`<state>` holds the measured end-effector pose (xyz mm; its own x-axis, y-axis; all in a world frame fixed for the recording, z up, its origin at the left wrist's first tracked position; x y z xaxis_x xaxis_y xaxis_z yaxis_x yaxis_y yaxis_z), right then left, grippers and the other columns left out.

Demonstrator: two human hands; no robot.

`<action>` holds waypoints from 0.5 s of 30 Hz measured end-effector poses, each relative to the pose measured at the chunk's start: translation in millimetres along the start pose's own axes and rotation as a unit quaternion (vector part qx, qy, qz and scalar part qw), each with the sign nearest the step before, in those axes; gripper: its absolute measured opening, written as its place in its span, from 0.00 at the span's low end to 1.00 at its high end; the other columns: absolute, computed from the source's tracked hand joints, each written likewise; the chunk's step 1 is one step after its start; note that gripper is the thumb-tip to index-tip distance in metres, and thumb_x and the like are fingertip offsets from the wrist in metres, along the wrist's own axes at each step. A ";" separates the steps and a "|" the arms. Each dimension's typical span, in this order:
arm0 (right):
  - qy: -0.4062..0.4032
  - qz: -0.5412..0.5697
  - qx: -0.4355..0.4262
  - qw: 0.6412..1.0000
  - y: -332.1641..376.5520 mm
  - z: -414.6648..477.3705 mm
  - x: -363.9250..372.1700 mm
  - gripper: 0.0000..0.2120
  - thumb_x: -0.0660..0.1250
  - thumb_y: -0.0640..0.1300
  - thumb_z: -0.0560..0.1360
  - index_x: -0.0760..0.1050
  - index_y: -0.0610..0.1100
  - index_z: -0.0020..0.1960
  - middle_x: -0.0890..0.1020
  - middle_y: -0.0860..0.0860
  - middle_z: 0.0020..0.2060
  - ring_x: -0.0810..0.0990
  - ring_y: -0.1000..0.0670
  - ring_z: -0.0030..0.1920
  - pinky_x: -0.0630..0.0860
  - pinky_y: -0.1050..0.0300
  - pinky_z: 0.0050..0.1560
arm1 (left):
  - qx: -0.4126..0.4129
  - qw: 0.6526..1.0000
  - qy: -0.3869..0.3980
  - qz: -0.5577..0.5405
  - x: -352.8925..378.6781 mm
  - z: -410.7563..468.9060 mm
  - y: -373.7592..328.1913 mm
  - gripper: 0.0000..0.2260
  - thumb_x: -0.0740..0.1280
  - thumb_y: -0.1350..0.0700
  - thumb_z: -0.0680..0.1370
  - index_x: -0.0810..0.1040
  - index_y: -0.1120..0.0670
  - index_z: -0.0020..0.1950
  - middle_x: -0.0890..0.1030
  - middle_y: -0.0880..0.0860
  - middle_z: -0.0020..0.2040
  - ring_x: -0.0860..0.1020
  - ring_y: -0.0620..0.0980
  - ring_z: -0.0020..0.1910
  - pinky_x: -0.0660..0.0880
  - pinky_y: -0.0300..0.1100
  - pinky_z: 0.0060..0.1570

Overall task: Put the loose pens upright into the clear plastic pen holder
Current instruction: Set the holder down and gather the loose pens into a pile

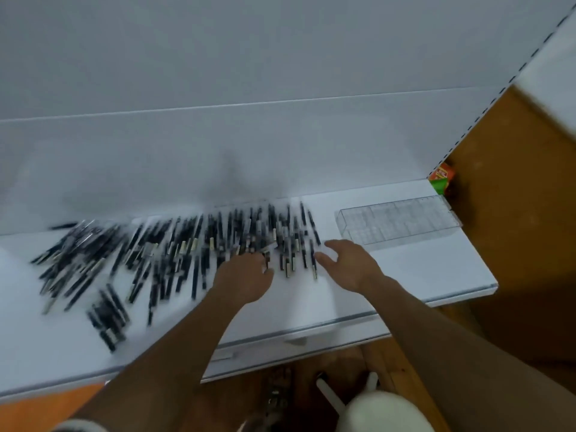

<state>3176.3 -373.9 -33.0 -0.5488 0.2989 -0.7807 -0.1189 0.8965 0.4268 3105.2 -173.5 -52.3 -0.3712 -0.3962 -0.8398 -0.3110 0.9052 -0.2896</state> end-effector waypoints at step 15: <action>0.081 0.030 -0.122 0.989 149.6 -113.5 147.3 0.29 0.57 0.62 0.80 0.63 0.48 0.75 0.66 0.48 0.75 0.70 0.46 0.70 0.64 0.50 0.70 | -0.184 0.981 -0.051 -0.032 22.3 -232.7 191.6 0.22 0.59 0.43 0.80 0.69 0.50 0.72 0.74 0.52 0.69 0.73 0.54 0.65 0.72 0.49 0.63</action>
<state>2983.8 -232.8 -32.4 -0.6835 0.2754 -0.6761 -0.2674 0.7673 0.5829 2833.7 -44.6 -19.6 -0.2576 -0.4158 -0.8722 -0.6320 0.7553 -0.1735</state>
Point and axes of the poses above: each hand's wrist, its own z-axis towards the middle knuckle, its own x-axis out of the palm, y = z × x, the point moved 5 cm from there along z, towards the middle knuckle
